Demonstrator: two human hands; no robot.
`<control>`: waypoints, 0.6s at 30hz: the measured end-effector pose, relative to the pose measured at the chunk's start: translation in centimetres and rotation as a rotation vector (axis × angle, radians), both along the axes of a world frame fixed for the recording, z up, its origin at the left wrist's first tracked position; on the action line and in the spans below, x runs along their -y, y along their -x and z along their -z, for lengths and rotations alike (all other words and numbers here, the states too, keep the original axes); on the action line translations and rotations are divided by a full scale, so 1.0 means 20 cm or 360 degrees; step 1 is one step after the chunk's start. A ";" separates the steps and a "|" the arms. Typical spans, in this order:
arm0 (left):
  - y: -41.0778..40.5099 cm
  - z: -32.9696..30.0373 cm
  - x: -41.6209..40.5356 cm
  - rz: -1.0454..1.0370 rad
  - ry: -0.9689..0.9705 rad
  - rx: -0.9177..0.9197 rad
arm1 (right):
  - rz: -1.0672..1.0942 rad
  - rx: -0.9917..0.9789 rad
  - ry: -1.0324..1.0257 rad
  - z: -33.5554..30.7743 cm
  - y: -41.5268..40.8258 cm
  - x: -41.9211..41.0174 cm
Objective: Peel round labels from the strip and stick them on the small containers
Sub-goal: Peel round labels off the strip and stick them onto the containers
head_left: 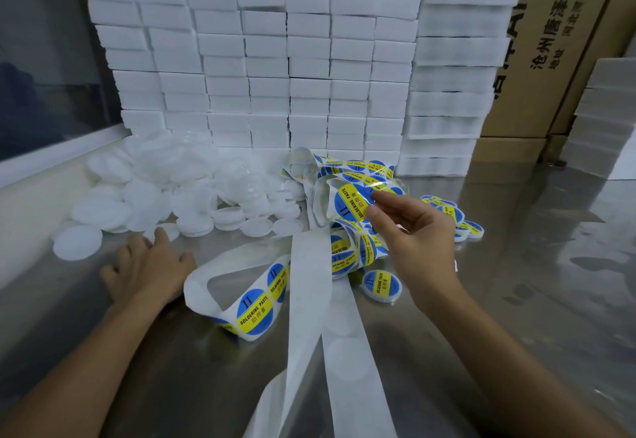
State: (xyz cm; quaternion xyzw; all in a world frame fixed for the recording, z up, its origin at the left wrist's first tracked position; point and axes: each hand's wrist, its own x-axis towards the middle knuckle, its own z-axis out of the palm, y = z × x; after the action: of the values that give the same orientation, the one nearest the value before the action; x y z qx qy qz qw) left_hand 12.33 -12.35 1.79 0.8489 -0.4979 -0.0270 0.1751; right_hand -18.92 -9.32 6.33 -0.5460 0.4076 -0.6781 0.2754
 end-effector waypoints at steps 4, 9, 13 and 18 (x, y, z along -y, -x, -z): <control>-0.01 0.01 0.01 0.0045 -0.0096 0.0019 | 0.0027 -0.0026 0.0025 0.01 0.00 0.00; 0.01 0.01 0.01 0.0051 0.0165 0.0072 | 0.0014 -0.0067 0.0060 0.01 0.00 0.01; 0.00 0.00 0.01 -0.0016 0.0314 0.0016 | 0.0021 -0.0081 0.0073 0.01 0.00 0.01; -0.01 0.02 0.00 -0.0003 0.0414 -0.0095 | 0.0004 -0.0196 0.0117 0.01 0.00 -0.01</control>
State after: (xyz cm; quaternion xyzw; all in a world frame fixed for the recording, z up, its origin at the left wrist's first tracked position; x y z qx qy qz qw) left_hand 12.49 -12.44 1.48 0.8183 -0.4910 0.0128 0.2985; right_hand -18.84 -9.18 6.13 -0.5960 0.3994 -0.6581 0.2285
